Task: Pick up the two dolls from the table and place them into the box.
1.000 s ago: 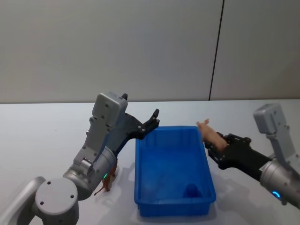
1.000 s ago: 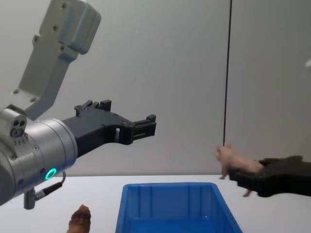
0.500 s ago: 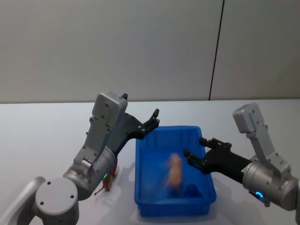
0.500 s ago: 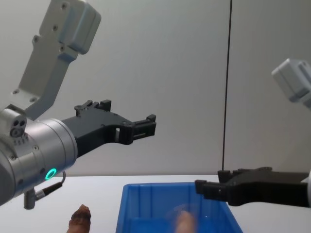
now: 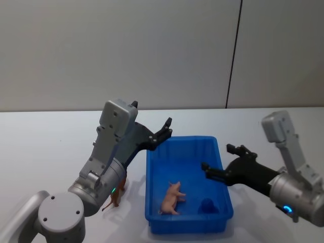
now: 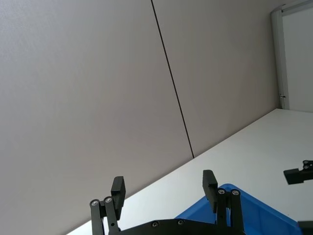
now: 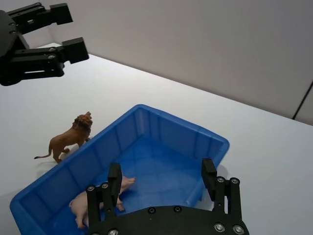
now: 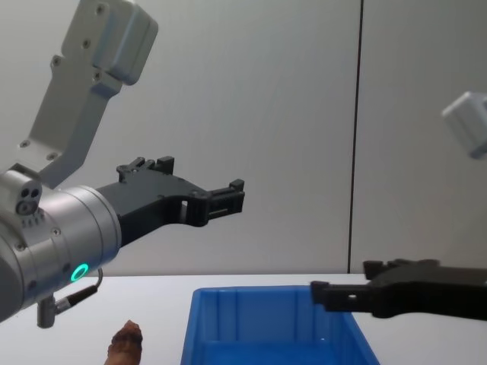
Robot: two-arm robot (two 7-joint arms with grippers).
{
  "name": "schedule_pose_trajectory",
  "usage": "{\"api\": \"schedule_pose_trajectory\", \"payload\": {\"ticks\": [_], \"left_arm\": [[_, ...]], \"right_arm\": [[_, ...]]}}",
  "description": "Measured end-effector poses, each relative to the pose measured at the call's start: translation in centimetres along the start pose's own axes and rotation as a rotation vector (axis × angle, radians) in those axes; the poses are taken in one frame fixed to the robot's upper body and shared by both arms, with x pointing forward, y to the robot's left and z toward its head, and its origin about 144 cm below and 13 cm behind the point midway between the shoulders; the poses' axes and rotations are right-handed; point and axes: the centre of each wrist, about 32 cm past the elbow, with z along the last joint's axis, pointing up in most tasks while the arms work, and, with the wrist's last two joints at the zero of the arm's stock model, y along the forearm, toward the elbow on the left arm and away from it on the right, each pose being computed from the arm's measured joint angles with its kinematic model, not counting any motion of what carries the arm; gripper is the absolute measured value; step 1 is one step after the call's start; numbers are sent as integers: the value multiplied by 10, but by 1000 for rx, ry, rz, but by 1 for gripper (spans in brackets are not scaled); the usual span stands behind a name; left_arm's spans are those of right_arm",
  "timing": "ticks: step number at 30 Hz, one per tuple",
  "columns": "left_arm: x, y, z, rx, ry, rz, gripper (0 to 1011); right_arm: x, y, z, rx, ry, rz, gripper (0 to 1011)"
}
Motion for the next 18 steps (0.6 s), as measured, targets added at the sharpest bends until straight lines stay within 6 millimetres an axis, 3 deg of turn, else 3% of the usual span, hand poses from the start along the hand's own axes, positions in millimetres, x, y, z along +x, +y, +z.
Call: {"api": "schedule_pose_trajectory", "payload": {"ticks": [18], "left_arm": [[0,0,0,2,-2,0,1001]], "right_arm": [[26,-46,-15,41,27,-62,1001]]}}
